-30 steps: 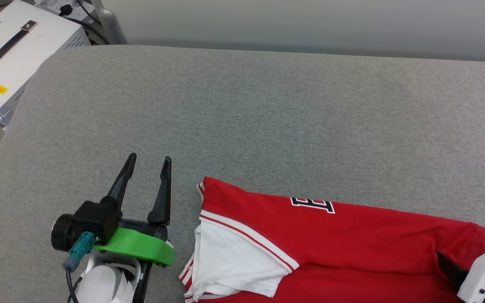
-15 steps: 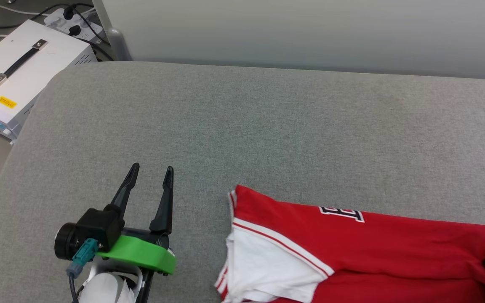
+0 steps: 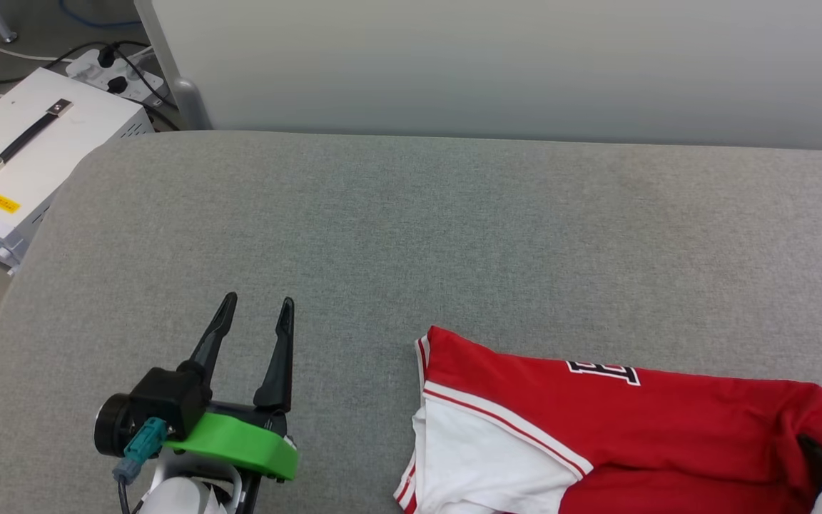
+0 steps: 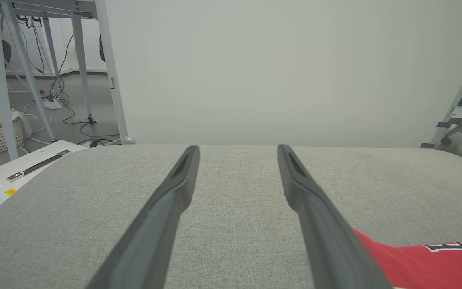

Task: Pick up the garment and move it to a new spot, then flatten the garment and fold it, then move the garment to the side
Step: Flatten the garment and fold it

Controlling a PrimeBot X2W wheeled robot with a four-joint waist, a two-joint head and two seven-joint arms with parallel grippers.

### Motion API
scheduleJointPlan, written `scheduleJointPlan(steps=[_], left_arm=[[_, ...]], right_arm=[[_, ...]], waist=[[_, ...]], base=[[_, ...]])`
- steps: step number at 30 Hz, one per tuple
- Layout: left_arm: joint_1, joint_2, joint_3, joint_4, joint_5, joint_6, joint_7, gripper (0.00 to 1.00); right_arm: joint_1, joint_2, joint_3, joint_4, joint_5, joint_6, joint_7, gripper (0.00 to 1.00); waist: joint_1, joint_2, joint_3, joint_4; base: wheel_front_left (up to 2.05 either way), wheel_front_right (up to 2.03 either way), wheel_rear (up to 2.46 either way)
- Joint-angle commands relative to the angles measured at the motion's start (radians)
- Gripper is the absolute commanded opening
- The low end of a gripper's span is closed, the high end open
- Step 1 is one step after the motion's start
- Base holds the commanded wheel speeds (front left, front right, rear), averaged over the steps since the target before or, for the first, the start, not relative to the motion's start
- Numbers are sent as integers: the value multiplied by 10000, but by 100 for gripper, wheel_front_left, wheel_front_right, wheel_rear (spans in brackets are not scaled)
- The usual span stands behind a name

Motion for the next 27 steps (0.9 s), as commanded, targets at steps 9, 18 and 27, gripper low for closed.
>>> scheduleJointPlan(steps=[9,18,27], left_arm=[[237,-18,-46,59,-134,-28,-57,100],[314,26,112,138,-186,-28,-57,100],[276,89,126,217,-219,-28,-57,100]], right_arm=[[356,1350,1243,-2082,126,-7,1349,0],[-198,2516,2607,-2407,369,-7,1901,0],[-1009,2596,4176,-1027,1451,-7,775,0]], waist=[[0,109,-295,135],[0,109,-345,619],[0,109,-370,1096]], base=[[0,0,0],[0,0,0],[0,0,0]])
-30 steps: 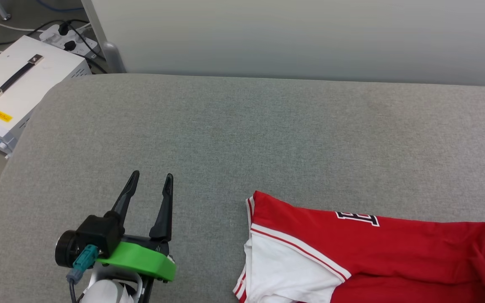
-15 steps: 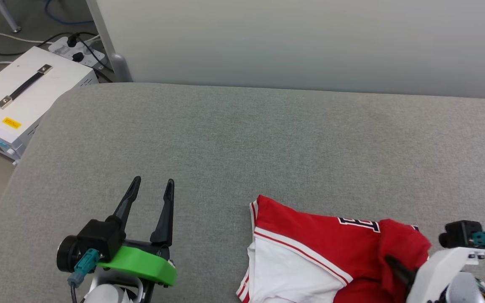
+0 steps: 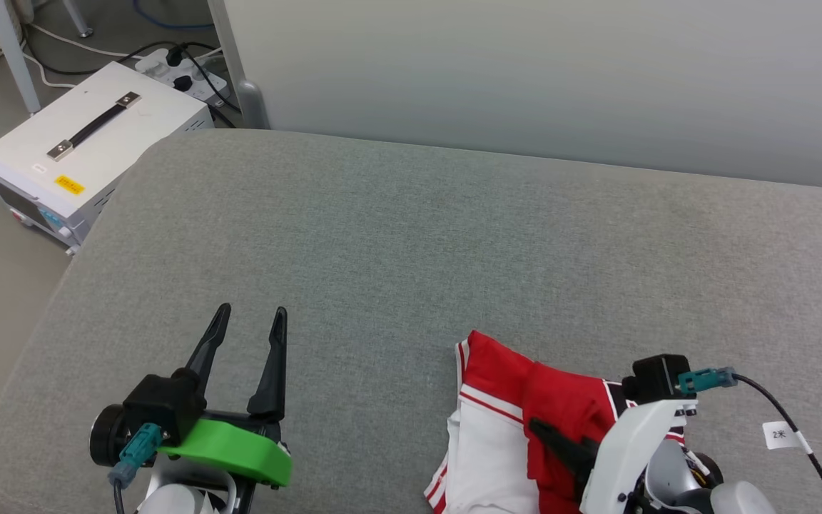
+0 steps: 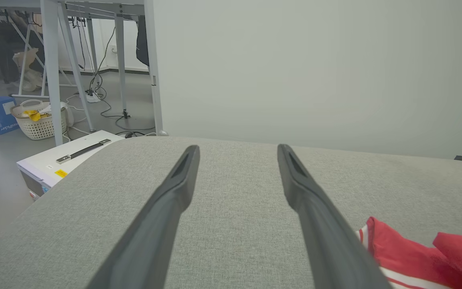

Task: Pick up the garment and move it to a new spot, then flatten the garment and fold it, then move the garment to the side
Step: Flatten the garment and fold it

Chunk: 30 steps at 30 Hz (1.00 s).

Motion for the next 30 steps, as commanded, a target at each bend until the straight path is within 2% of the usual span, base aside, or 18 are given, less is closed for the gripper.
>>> scheduleJointPlan(steps=[1,8,9,10,16,24,26,30], left_arm=[[132,36,12,21,-92,-28,-57,100],[140,23,-84,112,-93,-29,-57,100],[135,21,-94,133,-100,-29,-57,100],[130,17,-99,147,-105,-29,-57,100],[133,13,-95,208,-118,-29,-57,100],[179,26,-53,273,-98,-29,-57,100],[204,23,-55,287,-92,-29,-57,100],[272,21,-13,270,-87,-29,-57,100]], right_arm=[[-255,-4,172,230,163,-6,-192,0],[-914,-3,878,1793,334,-6,-1024,0],[-1013,-2,986,1976,347,-6,-1147,35],[-1079,-2,1070,2124,356,-6,-1219,100],[-1475,-2,1786,2451,751,-6,-1539,100],[-1757,-2,2355,1689,1029,-6,-1295,100],[-1790,-1,2313,1471,859,-6,-1239,100],[-1980,-1,2128,959,-293,-6,-1107,100]], waist=[[0,110,-18,115],[0,110,35,290],[0,110,45,302],[0,110,51,311],[0,110,56,274],[0,110,-101,69],[0,110,-159,4],[0,110,-261,-175]], base=[[0,0,0],[0,0,0],[0,0,0],[0,0,0],[0,0,0],[0,0,0],[0,0,0],[0,0,0]])
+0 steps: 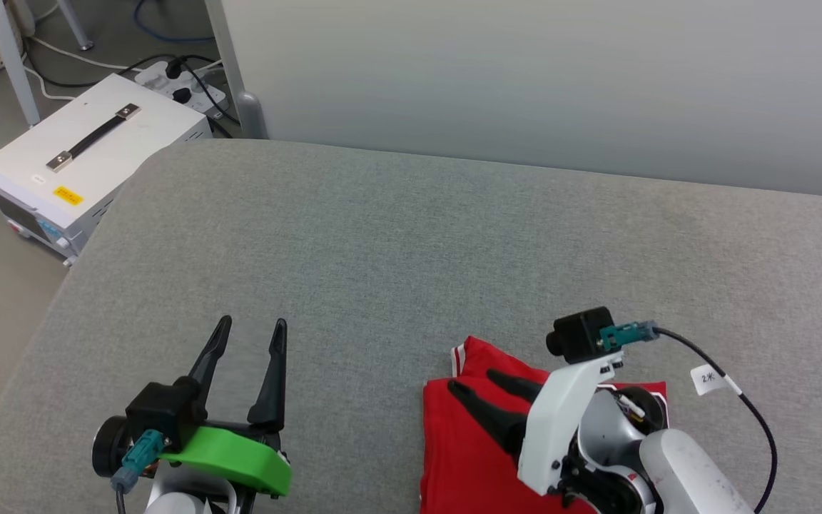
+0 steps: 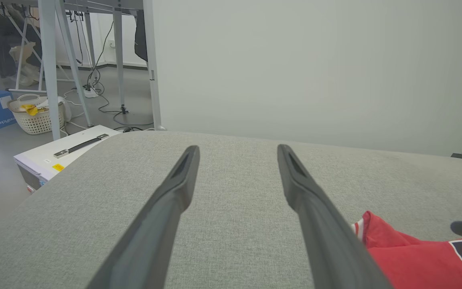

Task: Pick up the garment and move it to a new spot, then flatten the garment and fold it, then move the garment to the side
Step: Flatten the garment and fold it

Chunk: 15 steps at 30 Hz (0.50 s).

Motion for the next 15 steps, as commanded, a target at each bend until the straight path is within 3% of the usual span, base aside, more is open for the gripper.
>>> scheduleJointPlan(steps=[1,4,8,10,15], left_arm=[[202,8,16,-23,13,-29,-57,100],[226,-16,23,-63,21,-29,-57,100],[226,-46,2,-136,15,-29,-57,100],[207,-90,-13,-223,25,-29,-57,100],[186,-143,-16,-349,50,-29,-57,100]], right_arm=[[-259,-34,-133,-186,-425,-6,48,100],[-485,-98,-451,-507,-1526,-6,17,100],[-804,-787,-736,-881,-2596,-6,-387,100],[-975,-1678,-1433,-960,-3298,-6,-1213,100],[-824,-2910,-2194,-868,-4202,-6,-2457,100]], waist=[[0,110,-70,-148],[0,110,-100,-306],[0,110,-114,-524],[0,110,-80,-760],[0,110,-16,-1003]], base=[[0,0,0],[0,0,0],[0,0,0],[0,0,0],[0,0,0]])
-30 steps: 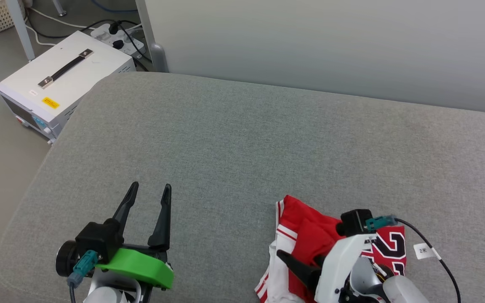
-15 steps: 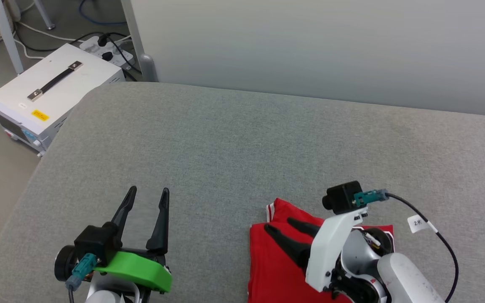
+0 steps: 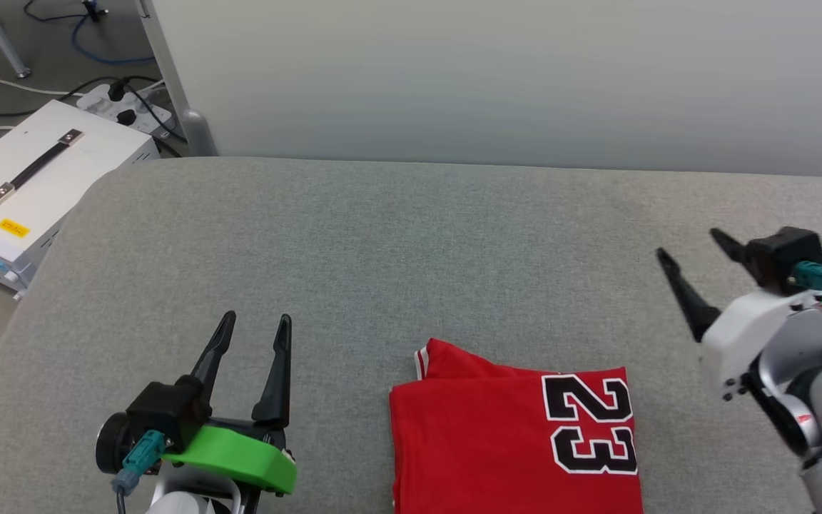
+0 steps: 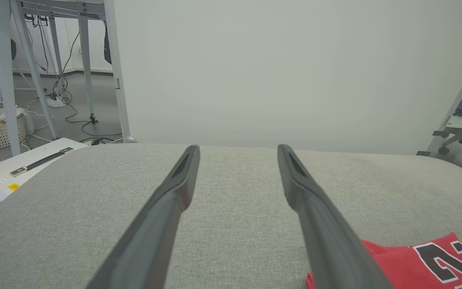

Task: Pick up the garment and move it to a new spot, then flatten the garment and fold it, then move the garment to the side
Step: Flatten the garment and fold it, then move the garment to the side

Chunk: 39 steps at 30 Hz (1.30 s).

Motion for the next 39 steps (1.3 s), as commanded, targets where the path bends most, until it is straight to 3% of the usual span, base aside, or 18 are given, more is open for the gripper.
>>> scheduleJointPlan(steps=[1,7,12,17,24,32,39], left_arm=[[94,-39,5,-62,55,-29,-57,100],[131,-89,33,-218,46,-29,-57,100],[168,-114,12,-349,44,-29,-57,100],[289,-181,-15,-513,-12,-29,-57,100],[369,-167,-95,-579,91,-29,-57,100],[222,-149,-185,-633,205,-29,-57,100],[80,-166,-227,-602,179,-29,-57,100]], right_arm=[[79,-213,-179,1,-231,-6,-340,100],[1017,-302,-1459,-347,-372,-6,-1632,100],[2015,525,-2355,-931,-195,-6,-2489,100],[2804,1334,-2755,-1359,-461,-6,-3167,100],[3182,1707,-2762,-1462,-660,-6,-3391,100],[3229,1670,-2726,-1614,-474,-6,-2562,100],[3515,1629,-2210,-1661,253,-6,28,100]], waist=[[0,109,45,-113],[0,109,137,-288],[0,109,228,-331],[0,109,297,-328],[0,109,352,-248],[0,109,547,-41],[0,109,974,246]], base=[[0,0,0],[0,0,0],[0,0,0],[0,0,0],[0,0,0],[0,0,0],[0,0,0]])
